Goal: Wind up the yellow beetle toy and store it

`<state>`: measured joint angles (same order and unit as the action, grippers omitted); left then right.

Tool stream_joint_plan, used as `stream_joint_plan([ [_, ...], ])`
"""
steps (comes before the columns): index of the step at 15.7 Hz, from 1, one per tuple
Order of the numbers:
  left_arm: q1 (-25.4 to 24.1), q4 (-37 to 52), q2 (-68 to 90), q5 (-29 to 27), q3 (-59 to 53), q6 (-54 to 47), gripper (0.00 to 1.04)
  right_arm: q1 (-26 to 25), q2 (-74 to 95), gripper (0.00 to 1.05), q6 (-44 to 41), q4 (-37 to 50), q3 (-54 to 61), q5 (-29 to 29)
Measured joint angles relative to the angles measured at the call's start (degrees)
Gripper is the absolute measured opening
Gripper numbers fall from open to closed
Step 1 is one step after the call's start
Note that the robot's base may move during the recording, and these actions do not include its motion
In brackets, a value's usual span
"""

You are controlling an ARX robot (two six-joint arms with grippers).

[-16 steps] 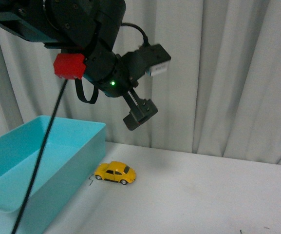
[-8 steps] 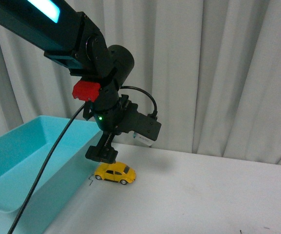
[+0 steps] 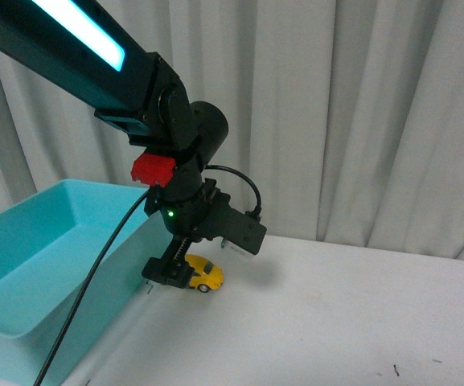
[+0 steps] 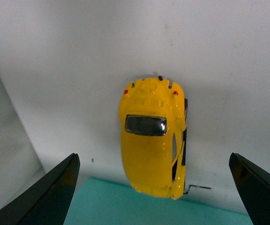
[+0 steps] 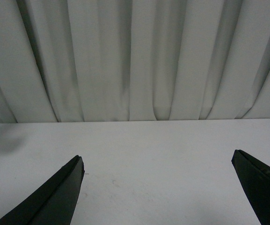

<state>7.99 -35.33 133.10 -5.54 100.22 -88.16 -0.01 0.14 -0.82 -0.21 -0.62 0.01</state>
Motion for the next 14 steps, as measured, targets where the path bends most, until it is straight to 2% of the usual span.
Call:
stream_joint_plan([
  [6, -1.79, -0.07, 6.4, -1.05, 5.7, 3.1, 0.96, 0.0, 0.0, 0.98, 0.0, 0.0, 0.0, 0.0],
  [7, -1.92, -0.24, 7.19, -1.27, 6.01, 4.04, 0.87, 0.0, 0.0, 0.98, 0.0, 0.0, 0.0, 0.0],
  [8, -2.08, -0.76, 8.48, -1.29, 7.69, 5.2, 0.55, 0.0, 0.0, 0.98, 0.0, 0.0, 0.0, 0.0],
  [9, -1.81, -1.18, 8.61, -1.16, 8.87, 5.25, 0.42, 0.0, 0.0, 0.98, 0.0, 0.0, 0.0, 0.0],
  [12, -1.46, -1.73, 8.76, -0.81, 9.18, 4.92, 0.4, 0.0, 0.0, 0.98, 0.0, 0.0, 0.0, 0.0],
  [14, -1.05, -1.14, 7.39, 2.56, 7.43, 2.86, 0.4, 0.0, 0.0, 0.98, 0.0, 0.0, 0.0, 0.0],
])
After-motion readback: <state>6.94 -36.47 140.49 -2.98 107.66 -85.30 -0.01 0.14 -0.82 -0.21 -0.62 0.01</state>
